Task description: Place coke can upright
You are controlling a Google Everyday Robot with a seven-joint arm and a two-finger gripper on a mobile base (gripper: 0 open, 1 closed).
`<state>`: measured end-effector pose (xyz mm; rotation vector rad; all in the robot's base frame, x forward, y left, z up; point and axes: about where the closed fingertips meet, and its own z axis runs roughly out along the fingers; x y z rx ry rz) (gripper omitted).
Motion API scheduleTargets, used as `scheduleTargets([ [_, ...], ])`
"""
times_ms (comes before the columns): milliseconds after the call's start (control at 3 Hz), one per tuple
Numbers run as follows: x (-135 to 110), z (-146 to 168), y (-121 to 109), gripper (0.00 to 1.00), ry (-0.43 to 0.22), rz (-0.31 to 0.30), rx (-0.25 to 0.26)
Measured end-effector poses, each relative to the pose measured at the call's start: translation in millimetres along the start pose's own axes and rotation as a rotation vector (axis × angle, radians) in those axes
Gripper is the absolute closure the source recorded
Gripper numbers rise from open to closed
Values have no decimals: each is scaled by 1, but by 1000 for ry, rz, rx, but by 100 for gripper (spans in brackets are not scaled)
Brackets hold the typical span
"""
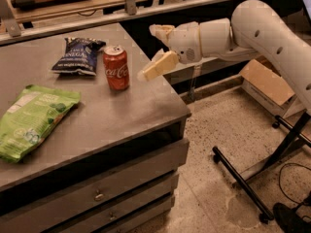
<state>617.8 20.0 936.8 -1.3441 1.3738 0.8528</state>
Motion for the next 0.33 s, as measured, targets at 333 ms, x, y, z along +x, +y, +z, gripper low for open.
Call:
scheduleTargets([
  [333, 3, -2, 3, 0, 14, 4, -14],
])
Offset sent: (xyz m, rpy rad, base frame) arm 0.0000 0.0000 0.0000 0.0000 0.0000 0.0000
